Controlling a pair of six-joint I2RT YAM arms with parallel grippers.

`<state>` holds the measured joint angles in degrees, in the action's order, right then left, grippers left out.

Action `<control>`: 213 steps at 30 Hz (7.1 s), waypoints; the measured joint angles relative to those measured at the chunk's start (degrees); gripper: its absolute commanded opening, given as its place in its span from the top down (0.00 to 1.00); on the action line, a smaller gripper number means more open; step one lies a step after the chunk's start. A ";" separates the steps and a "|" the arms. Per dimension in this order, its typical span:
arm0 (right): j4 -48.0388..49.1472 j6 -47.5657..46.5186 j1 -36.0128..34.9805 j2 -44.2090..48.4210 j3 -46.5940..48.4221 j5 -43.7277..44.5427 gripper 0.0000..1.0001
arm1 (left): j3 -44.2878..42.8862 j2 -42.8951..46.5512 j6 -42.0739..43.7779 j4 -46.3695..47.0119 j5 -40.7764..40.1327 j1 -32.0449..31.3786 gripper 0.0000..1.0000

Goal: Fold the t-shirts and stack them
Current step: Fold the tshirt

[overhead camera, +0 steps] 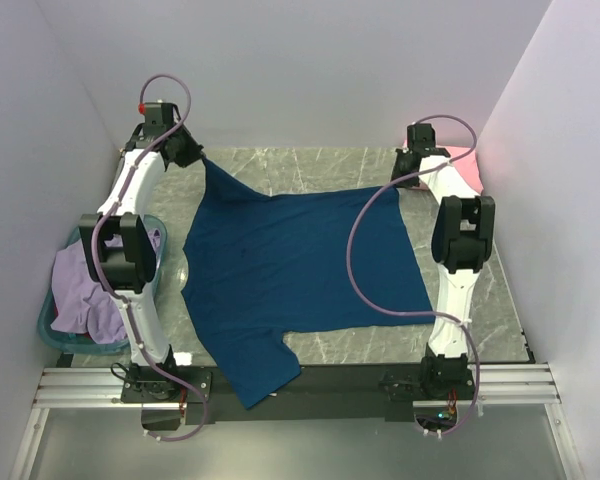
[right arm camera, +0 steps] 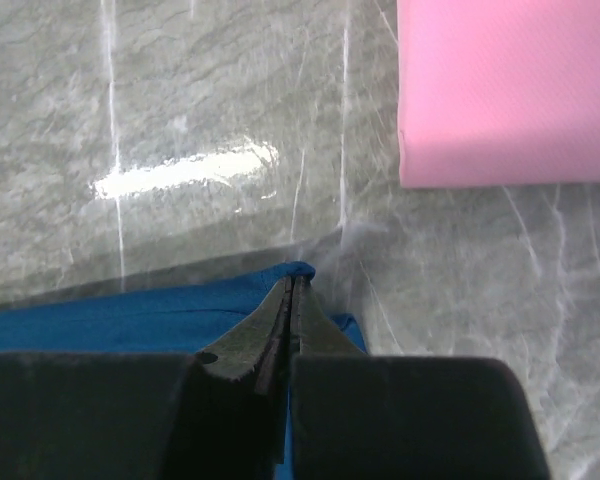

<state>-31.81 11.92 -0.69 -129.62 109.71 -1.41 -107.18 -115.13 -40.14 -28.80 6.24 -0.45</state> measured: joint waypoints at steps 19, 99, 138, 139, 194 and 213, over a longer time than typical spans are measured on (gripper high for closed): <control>2.97 2.60 0.00 13.92 -19.58 2.10 1.00 | 13.16 15.50 -3.30 -9.44 0.09 0.00 0.99; 14.40 13.86 -10.64 39.15 -49.46 -2.14 0.47 | 66.66 55.19 -10.71 -8.63 0.42 0.00 0.34; 28.33 21.77 -3.21 39.15 -59.36 -20.46 0.48 | 64.17 38.38 -8.90 -2.32 -4.92 -12.09 0.93; 28.28 21.81 -2.93 39.15 -59.45 -20.22 0.49 | 63.32 39.30 -8.79 -2.67 -4.96 -12.31 0.98; 27.34 37.62 8.02 30.91 -54.07 -9.49 1.00 | 32.13 33.73 -7.54 -8.44 -1.88 -5.33 0.99; 16.55 32.89 8.02 31.23 -45.09 -9.16 1.00 | 28.65 35.34 -7.54 -13.92 -2.32 -3.41 0.99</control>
<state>-15.27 44.82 7.33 -98.39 64.62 -10.57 -78.52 -79.79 -47.68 -42.72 3.92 -3.86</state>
